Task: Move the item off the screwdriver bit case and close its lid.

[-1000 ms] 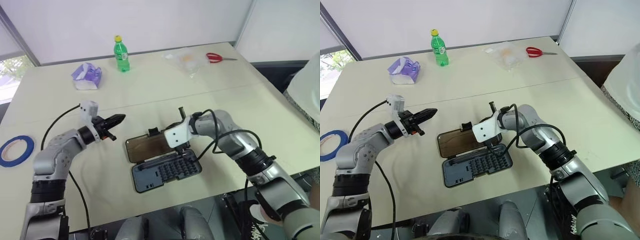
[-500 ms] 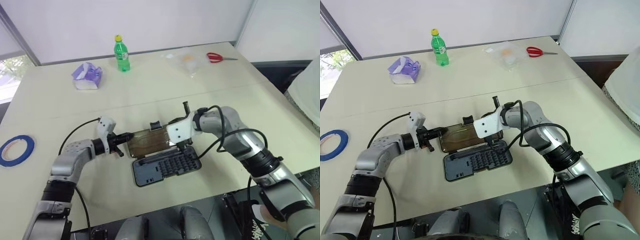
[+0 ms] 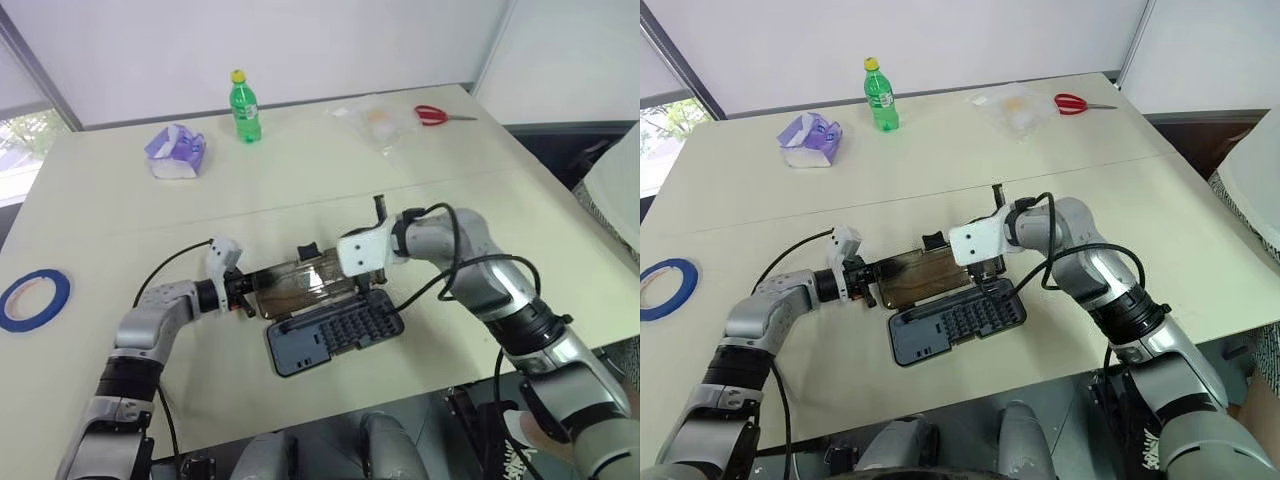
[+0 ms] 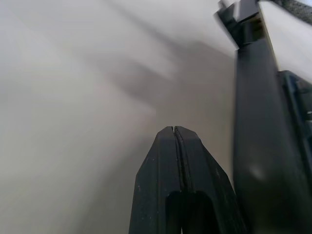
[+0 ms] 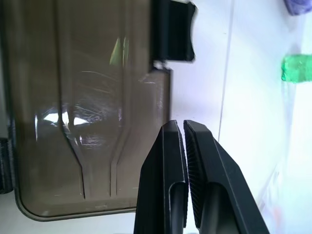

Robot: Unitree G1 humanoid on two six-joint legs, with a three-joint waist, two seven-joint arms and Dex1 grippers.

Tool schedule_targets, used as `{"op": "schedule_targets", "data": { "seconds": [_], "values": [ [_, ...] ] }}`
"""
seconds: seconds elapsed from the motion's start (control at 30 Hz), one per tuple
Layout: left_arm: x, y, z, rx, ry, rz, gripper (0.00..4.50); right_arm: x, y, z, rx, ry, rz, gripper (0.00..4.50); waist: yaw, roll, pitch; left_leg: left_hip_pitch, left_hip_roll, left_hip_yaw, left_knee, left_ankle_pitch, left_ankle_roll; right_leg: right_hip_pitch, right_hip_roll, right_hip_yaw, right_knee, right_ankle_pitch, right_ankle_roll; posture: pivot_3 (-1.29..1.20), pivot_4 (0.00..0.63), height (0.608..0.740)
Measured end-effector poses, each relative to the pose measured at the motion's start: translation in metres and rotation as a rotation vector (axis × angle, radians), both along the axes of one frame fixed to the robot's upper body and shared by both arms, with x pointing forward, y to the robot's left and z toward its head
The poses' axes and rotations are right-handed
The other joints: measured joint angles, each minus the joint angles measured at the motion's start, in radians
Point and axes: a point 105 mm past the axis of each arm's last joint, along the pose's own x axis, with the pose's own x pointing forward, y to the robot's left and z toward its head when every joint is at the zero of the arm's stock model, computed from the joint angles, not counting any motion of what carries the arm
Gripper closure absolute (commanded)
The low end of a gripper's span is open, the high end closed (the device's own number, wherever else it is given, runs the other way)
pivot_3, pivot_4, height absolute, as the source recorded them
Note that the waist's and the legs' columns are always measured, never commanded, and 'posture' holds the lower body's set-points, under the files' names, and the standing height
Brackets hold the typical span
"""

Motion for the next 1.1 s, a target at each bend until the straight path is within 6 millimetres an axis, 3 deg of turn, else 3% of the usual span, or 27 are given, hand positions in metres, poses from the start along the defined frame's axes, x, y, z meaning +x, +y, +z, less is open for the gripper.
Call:
{"op": "schedule_targets", "data": {
  "seconds": [0.27, 0.37, 0.53, 0.73, 0.93, 1.1],
  "values": [
    [-0.005, -0.006, 0.01, -0.023, -0.012, -0.04, 4.5, 0.02, -0.03, 0.058, 0.276, -0.043, -0.233, 4.37, 0.01, 0.0, 0.0, 0.0, 0.0, 0.0, 0.0, 0.0, 0.0, -0.001, 0.0, 0.0, 0.0, 0.0, 0.0, 0.0, 0.15, 0.74],
    [-0.007, -0.006, 0.015, -0.018, -0.026, -0.06, 4.5, 0.025, -0.04, 0.069, 0.348, -0.054, -0.298, 4.37, 0.014, 0.0, 0.0, 0.0, 0.0, 0.0, 0.0, 0.0, 0.0, 0.0, 0.0, 0.0, 0.0, 0.0, 0.0, 0.0, 0.15, 0.74],
    [-0.017, -0.013, 0.032, -0.033, -0.047, -0.137, 4.5, 0.028, -0.047, 0.069, 0.386, -0.047, -0.354, 4.37, 0.015, 0.0, 0.0, -0.001, 0.0, 0.0, 0.0, 0.0, 0.0, 0.0, 0.0, 0.0, 0.0, 0.0, 0.0, 0.0, 0.15, 0.74],
    [-0.037, -0.016, 0.051, -0.011, -0.054, -0.278, 4.5, 0.029, -0.051, 0.056, 0.461, 0.044, -0.415, 4.37, 0.013, 0.001, 0.001, -0.001, 0.0, 0.0, 0.0, 0.0, 0.0, -0.001, 0.0, 0.0, 0.0, 0.0, 0.0, 0.0, 0.15, 0.74],
    [-0.058, -0.019, 0.047, 0.052, -0.006, -0.401, 4.5, 0.022, -0.043, 0.047, 0.519, 0.113, -0.411, 4.37, 0.013, 0.001, 0.002, -0.001, 0.0, 0.0, 0.0, 0.0, 0.0, -0.001, 0.0, 0.0, 0.0, 0.0, 0.0, 0.0, 0.15, 0.74],
    [-0.078, -0.022, 0.024, 0.092, 0.092, -0.496, 4.5, 0.018, -0.041, 0.038, 0.548, 0.158, -0.424, 4.37, 0.013, 0.002, 0.003, -0.001, 0.0, 0.0, 0.0, 0.0, 0.0, -0.001, 0.0, 0.0, 0.0, 0.0, 0.0, 0.0, 0.15, 0.74]
  ]
}}
